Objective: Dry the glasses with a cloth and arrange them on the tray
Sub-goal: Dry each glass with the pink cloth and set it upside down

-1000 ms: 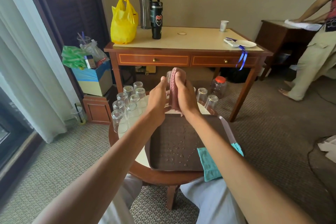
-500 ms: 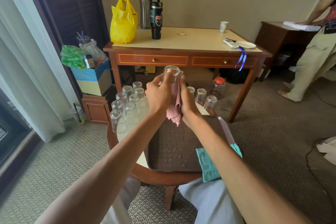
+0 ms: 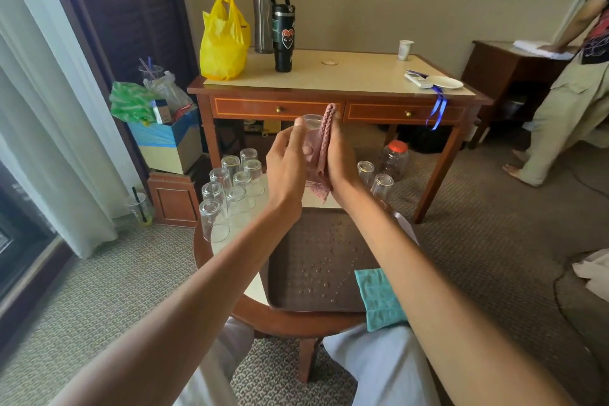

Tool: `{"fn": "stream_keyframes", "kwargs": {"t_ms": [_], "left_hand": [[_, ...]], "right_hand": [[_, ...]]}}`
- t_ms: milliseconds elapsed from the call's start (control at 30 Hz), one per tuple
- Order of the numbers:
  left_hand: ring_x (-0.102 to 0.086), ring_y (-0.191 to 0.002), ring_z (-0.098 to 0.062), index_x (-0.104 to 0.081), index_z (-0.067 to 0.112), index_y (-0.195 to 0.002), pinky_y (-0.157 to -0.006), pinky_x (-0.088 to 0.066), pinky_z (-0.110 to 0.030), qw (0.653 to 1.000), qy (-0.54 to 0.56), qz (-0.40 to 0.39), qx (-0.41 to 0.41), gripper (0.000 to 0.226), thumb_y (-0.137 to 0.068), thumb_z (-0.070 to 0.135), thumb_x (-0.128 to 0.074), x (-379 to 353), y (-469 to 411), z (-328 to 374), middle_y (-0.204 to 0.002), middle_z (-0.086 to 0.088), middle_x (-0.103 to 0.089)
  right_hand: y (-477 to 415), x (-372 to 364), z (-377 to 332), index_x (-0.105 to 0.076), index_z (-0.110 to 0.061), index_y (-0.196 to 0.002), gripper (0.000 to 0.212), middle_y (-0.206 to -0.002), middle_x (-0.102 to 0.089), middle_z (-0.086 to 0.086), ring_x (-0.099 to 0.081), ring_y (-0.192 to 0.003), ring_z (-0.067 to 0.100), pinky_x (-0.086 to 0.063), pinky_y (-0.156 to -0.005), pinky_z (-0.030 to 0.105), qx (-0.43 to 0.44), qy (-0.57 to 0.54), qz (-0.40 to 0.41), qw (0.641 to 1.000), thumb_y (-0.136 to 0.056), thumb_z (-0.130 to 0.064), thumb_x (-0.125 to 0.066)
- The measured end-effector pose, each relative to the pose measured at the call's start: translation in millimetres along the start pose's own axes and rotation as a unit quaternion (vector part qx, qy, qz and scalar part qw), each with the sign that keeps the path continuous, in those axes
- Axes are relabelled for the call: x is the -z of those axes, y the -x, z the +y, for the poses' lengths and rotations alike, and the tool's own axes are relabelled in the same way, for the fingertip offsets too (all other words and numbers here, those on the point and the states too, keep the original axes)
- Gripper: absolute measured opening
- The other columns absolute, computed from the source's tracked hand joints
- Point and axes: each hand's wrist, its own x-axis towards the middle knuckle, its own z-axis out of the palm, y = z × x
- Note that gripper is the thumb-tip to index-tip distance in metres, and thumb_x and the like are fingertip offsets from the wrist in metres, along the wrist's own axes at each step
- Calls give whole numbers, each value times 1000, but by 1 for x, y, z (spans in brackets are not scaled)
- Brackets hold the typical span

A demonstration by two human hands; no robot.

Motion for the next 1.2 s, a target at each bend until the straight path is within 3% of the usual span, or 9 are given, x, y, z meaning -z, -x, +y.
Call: {"fn": "stream_keyframes", "kwargs": {"t_ms": [167, 300, 467, 600, 733, 867, 1033, 1133, 1200], "left_hand": [[-72, -104, -16, -69, 19, -112, -97, -57, -41, 999, 25, 46, 7, 47, -87, 58, -69, 3, -3, -2, -108, -1, -75], [-71, -105, -22, -68, 15, -106, -96, -58, -40, 996, 44, 70, 39, 33, -98, 46, -64, 11, -8, -2, -109, -7, -73], [-71, -101, -29, -76, 12, -100, -85, -59, -43, 993, 64, 32, 89, 39, -97, 45, -55, 14, -6, -10, -98, -11, -75], [-74, -94, -20, -75, 25, -94, -83, -59, -39, 995, 54, -2, 89, 34, -104, 48, -51, 6, 3, -4, -89, 1, -79], [-75, -91, -5, -75, 25, -105, -80, -56, -24, 999, 7, -22, 44, 21, -98, 42, -65, 0, 7, 0, -97, 5, -79], [-75, -99, -17, -74, 12, -112, -87, -59, -32, 998, 33, 15, 56, 42, -92, 48, -71, 2, -1, 0, -103, -4, -78], [-73, -107, -28, -71, 8, -117, -76, -61, -31, 998, 6, 17, 66, 42, -92, 41, -64, 15, -13, -12, -109, -12, -76], [-71, -108, -31, -73, 15, -106, -91, -60, -45, 995, 39, -4, 94, 34, -91, 41, -59, 14, -11, -14, -103, -10, -75], [-73, -95, -23, -74, 17, -101, -80, -60, -40, 993, 20, -7, 113, 30, -97, 39, -54, 11, -7, -12, -91, -4, -76]], "right_hand": [[23, -6, -1, -70, -6, -107, 69, -78, -73, -1, -71, -65, 5, -50, -52, 14, -3, 66, -16, 998, -107, -52, -19], [41, -13, 16, -55, -16, -118, 30, -100, -70, 6, -72, -85, 14, -58, -66, 28, 68, 113, -10, 991, -106, -41, -43], [36, -17, 27, -44, -21, -131, 51, -115, -63, 6, -67, -98, 17, -61, -78, 37, 162, 167, 24, 972, -94, -55, -50], [22, -7, 1, -62, -21, -117, 40, -96, -72, 2, -72, -83, 13, -61, -73, 30, 93, 59, 30, 993, -104, -52, -40], [21, -1, -16, -71, -17, -100, 67, -78, -72, 4, -72, -75, 20, -58, -69, 33, -37, -16, 27, 999, -103, -62, -22], [35, -4, -2, -69, -16, -104, 71, -87, -72, 2, -70, -84, 14, -54, -67, 21, -104, 29, -8, 994, -102, -65, -18], [51, -8, 19, -48, -17, -126, 43, -103, -66, -1, -68, -95, 13, -54, -71, 16, -8, 91, -37, 995, -105, -51, -33], [48, -7, 18, -41, -21, -123, 29, -108, -65, 4, -69, -95, 20, -61, -75, 32, 48, 96, -16, 994, -104, -41, -48], [39, -6, 18, -45, -23, -124, 35, -110, -66, 5, -70, -95, 20, -62, -78, 42, 71, 100, 2, 992, -101, -48, -50]]}}
